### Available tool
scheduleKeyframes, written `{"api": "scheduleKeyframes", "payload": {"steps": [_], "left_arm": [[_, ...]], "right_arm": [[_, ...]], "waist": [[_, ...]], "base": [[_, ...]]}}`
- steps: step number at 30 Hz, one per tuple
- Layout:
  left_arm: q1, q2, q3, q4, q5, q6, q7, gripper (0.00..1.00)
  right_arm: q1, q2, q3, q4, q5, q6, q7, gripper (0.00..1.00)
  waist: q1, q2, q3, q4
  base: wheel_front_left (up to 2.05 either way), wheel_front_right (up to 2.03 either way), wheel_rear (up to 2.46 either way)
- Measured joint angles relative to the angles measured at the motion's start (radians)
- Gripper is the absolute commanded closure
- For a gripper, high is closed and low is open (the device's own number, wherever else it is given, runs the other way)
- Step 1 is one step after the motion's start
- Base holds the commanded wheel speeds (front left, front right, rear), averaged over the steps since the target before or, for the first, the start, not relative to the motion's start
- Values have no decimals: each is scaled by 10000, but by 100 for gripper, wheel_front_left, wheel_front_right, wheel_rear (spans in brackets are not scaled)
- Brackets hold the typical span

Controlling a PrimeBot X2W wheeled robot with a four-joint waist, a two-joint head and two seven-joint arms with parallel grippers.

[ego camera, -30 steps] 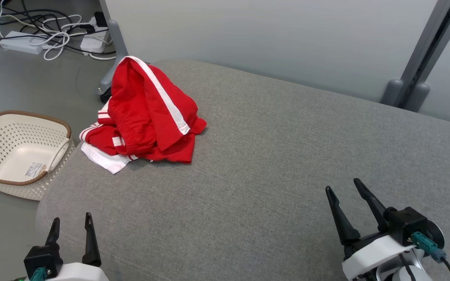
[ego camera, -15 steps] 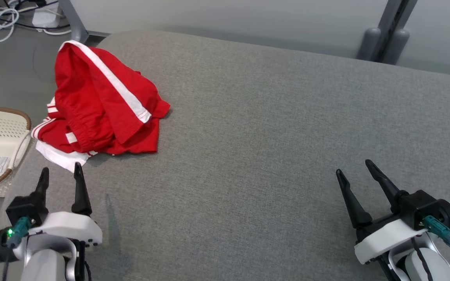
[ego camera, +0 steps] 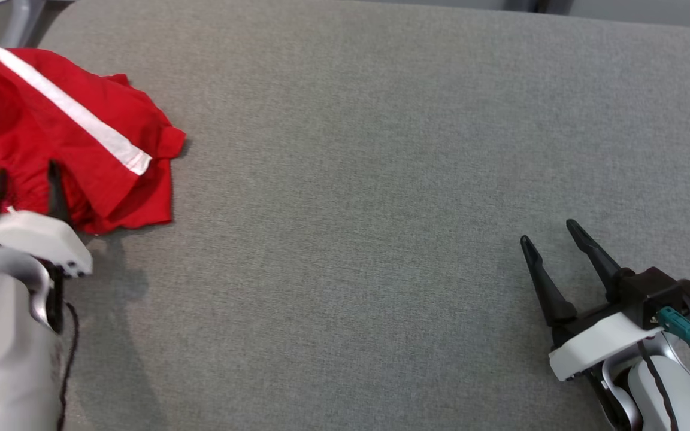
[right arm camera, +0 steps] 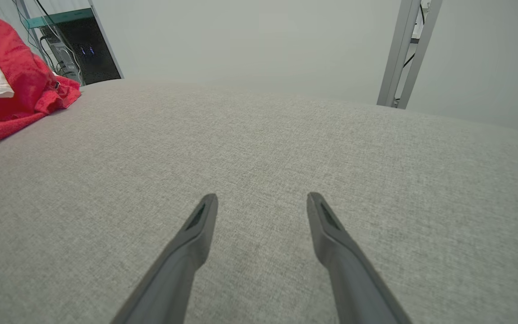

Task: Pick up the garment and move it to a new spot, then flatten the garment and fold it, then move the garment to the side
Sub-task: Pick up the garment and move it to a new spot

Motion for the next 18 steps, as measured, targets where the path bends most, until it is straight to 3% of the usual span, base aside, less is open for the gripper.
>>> {"api": "scheduleKeyframes", "payload": {"steps": [7, 16, 17, 18], "left_arm": [[-1550, 786, -474, 1783, 420, 29, 1260, 0], [-2335, 965, -508, 2936, 291, 146, 2111, 0], [-2406, 961, -512, 3047, 280, 144, 2196, 60], [-2435, 945, -483, 3104, 240, 178, 2155, 100]], "right_arm": [[-326, -54, 153, 134, 71, 0, 0, 0], [-644, -52, 263, 176, 174, 4, -33, 0], [-671, -52, 259, 182, 182, 4, -35, 0], [-692, -50, 259, 190, 188, 4, -35, 0]], "waist": [[0, 0, 561, -331], [0, 0, 991, -647], [0, 0, 1012, -676], [1, 0, 1021, -702]], "base": [[0, 0, 0], [0, 0, 0], [0, 0, 0], [0, 0, 0]]}}
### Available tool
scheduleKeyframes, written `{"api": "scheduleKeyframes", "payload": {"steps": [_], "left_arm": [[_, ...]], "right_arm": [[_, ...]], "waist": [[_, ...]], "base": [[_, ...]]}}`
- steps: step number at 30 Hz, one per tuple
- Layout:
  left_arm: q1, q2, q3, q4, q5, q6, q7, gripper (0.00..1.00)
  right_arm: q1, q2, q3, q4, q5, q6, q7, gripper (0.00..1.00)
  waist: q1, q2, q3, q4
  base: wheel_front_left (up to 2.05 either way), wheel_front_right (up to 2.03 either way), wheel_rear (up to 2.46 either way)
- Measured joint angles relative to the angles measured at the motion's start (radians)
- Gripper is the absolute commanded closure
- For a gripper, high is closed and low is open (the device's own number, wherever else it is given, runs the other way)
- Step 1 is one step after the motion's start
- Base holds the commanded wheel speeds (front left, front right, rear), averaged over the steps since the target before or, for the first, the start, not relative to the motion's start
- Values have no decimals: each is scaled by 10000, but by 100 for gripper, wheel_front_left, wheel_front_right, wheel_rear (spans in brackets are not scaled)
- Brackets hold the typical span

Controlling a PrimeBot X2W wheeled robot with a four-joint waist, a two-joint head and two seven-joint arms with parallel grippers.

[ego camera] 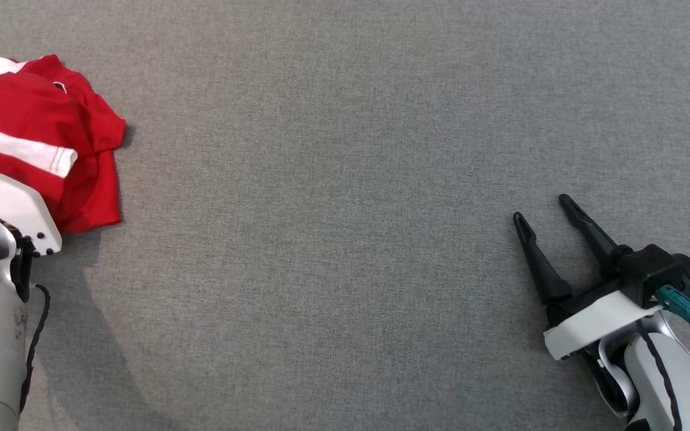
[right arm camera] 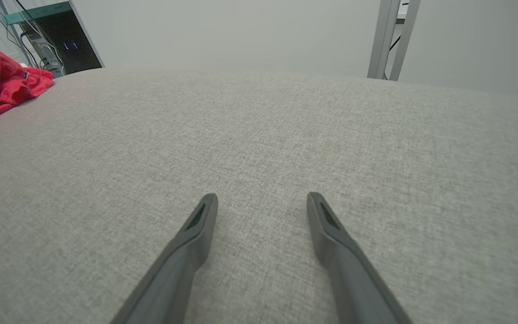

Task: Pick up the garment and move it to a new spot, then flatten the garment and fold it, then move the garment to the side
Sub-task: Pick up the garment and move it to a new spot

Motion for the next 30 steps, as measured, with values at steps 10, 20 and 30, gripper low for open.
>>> {"api": "scheduleKeyframes", "payload": {"steps": [10, 20, 30], "left_arm": [[-50, 21, -167, 205, -81, 198, -966, 100], [-392, -309, -531, -75, -146, -407, -2291, 100], [-35, -1733, -1455, -472, 104, -725, -2633, 100]], "right_arm": [[279, 171, -127, 278, 54, -2, 4, 0], [727, 594, -104, 407, 211, -2, 6, 0], [1081, 932, -236, 493, 313, -2, 6, 0]], "waist": [[0, 0, -625, -37], [0, 0, -1886, -272], [0, 0, -2524, -1167]], "base": [[0, 0, 0], [0, 0, 0], [0, 0, 0]]}}
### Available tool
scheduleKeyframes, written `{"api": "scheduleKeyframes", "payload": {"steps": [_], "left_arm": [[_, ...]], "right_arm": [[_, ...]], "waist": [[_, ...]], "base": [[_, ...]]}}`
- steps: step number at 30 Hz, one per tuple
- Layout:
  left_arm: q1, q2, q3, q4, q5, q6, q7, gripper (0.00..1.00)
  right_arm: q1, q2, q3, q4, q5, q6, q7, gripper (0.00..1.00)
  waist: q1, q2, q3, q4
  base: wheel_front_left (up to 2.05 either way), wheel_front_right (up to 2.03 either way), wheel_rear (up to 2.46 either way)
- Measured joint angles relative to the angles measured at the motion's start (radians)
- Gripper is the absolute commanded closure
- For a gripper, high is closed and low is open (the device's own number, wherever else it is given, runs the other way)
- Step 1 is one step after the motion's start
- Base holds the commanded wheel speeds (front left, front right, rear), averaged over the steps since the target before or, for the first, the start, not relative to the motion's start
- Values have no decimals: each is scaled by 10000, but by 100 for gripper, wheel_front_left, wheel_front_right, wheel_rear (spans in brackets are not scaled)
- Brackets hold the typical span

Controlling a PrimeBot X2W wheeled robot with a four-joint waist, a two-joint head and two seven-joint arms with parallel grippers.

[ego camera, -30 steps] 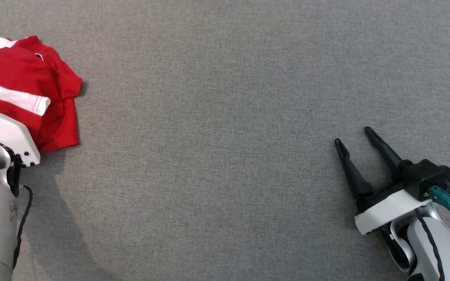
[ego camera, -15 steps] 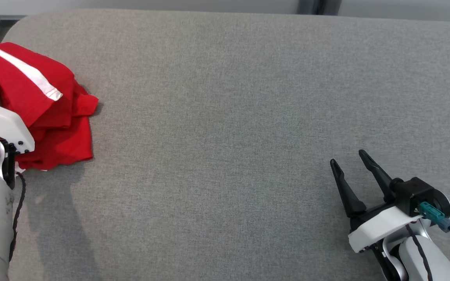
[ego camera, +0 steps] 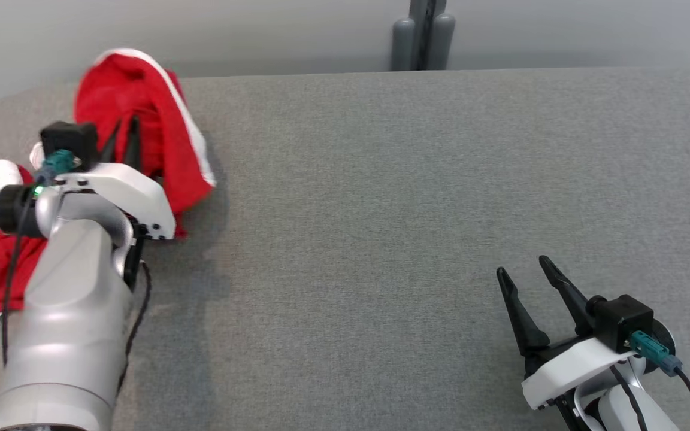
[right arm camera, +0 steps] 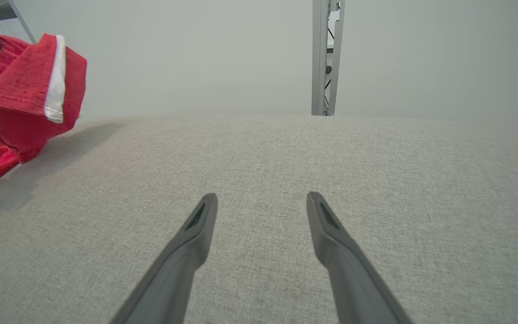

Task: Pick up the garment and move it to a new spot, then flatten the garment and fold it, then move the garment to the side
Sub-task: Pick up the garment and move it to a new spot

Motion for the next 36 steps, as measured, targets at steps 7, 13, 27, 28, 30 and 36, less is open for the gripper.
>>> {"api": "scheduleKeyframes", "payload": {"steps": [7, 13, 27, 28, 30, 36], "left_arm": [[539, -688, -796, -456, -180, -230, -44, 100], [1523, -686, -3494, -1712, -2332, -424, -54, 100], [2526, -731, -7868, -4224, -5158, 1567, -63, 0], [2541, -731, -7822, -4288, -5053, 1685, -63, 0], [2647, -723, -7611, -4385, -4857, 1847, -65, 0], [3406, -631, -6548, -4700, -4033, 2017, -65, 0]], "right_arm": [[27, 178, 82, 21, 2, 0, 0, 0], [28, 276, 203, 81, 8, 0, 0, 0], [86, 326, 182, 167, 111, 0, 0, 0], [104, 326, 159, 161, 123, 0, 0, 0], [120, 324, 96, 151, 127, 0, 0, 0], [170, 318, -40, 121, 100, 0, 0, 0]], "waist": [[0, 0, -161, -819], [0, 0, -218, -1554], [-1, 0, -495, -2165], [0, 0, -505, -2142], [0, 0, -526, -2082], [0, 1, -620, -1836]], "base": [[0, 0, 0], [0, 0, 0], [0, 0, 0], [0, 0, 0], [0, 0, 0], [0, 0, 0]]}}
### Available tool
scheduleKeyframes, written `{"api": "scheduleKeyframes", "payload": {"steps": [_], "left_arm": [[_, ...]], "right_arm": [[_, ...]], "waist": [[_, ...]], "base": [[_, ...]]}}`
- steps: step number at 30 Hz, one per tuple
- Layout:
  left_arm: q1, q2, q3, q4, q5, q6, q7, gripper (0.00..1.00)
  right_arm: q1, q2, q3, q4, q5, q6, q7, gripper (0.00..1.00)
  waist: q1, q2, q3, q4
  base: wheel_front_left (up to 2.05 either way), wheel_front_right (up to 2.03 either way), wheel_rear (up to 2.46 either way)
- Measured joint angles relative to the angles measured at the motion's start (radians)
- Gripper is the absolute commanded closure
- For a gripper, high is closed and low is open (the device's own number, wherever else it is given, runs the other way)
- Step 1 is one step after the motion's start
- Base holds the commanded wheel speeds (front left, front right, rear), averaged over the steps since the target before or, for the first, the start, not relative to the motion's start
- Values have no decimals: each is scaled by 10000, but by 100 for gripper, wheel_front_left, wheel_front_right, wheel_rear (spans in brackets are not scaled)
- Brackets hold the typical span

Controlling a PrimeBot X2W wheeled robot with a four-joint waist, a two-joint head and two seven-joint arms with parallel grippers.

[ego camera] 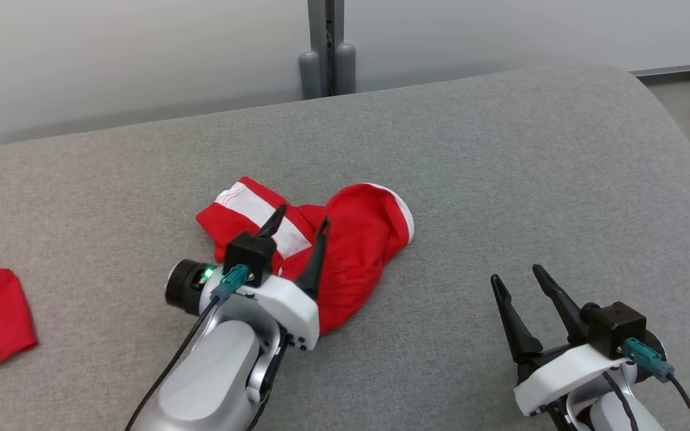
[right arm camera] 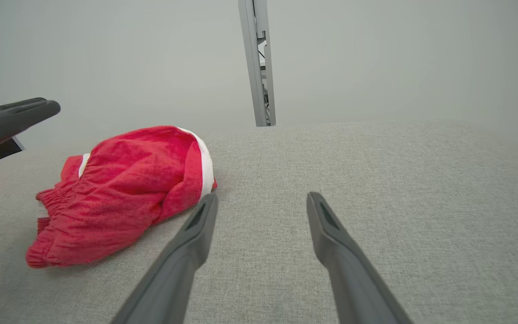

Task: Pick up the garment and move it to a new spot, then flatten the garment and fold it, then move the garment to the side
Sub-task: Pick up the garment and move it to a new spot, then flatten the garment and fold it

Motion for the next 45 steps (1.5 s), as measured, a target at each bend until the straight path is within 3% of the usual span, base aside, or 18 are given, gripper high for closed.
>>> {"api": "scheduleKeyframes", "payload": {"steps": [13, 25, 35, 45], "left_arm": [[2437, 571, 3072, -1241, 1369, 109, -8, 0], [4524, 339, 5173, -2094, 2324, -90, -6, 0], [5931, 111, 6358, -2771, 3095, -487, -6, 0], [6283, -58, 6847, -2777, 3331, -493, -6, 0]], "right_arm": [[263, 4, -178, -150, -33, 0, 0, 0], [699, 40, -307, -121, -288, 0, 0, 0], [963, 25, -295, -148, -378, 0, 0, 0], [1123, 33, -270, -134, -422, 0, 0, 0]], "waist": [[0, -1, -403, 437], [0, 0, -962, 625], [0, 0, -1306, 689], [0, 0, -1441, 669]], "base": [[0, 0, 0], [0, 0, 0], [0, 0, 0], [0, 0, 0]]}}
